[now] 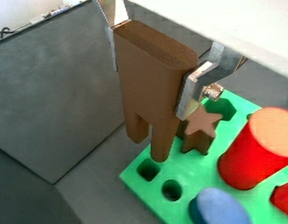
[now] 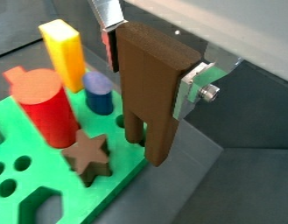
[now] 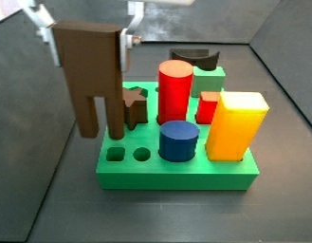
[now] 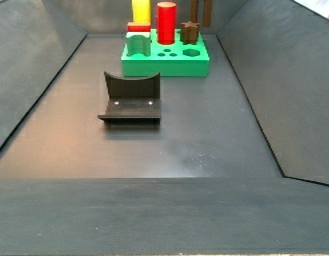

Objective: Pick up the square-circle object. Move up. Place the square-circle object on the fixture. Regrasp the square-circle object. Rotate the square-circle object. Move to above the board. Insert the square-circle object.
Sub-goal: Insert the square-circle object.

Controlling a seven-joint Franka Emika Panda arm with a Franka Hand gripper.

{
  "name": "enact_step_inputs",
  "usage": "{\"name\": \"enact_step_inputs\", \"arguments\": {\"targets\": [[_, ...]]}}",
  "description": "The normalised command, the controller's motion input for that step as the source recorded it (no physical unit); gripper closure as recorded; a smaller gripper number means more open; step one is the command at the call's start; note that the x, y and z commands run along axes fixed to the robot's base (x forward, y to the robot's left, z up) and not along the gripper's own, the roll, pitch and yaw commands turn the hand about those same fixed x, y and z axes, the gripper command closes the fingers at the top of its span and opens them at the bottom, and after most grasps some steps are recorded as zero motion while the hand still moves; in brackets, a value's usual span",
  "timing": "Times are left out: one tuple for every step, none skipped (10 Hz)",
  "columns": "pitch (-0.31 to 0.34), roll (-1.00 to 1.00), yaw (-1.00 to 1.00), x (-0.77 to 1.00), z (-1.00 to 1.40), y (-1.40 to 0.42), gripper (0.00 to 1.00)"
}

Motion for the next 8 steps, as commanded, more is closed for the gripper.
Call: {"name": "enact_step_inputs", "arguments": {"targets": [[0.0, 0.1, -0.12, 0.5, -0.28, -0.21, 1.0], [0.009, 0.09, -0.15, 0.63, -0.17, -0.14, 1.0], [0.13, 0.15, -0.15, 0.78, 0.0, -0.11, 1.0], [0.187, 0.18, -0.07, 0.79, 0.0, -0.1, 1.0], [0.169, 0.19, -0.06, 0.83, 0.0, -0.09, 1.0], [0.129, 0.22, -0.05, 0.87, -0.09, -0.14, 1.0], [0.086, 0.27, -0.05, 0.85, -0.22, -0.19, 1.0], [0.106, 0.37, -0.07, 0.77, -0.28, -0.2, 1.0]]}}
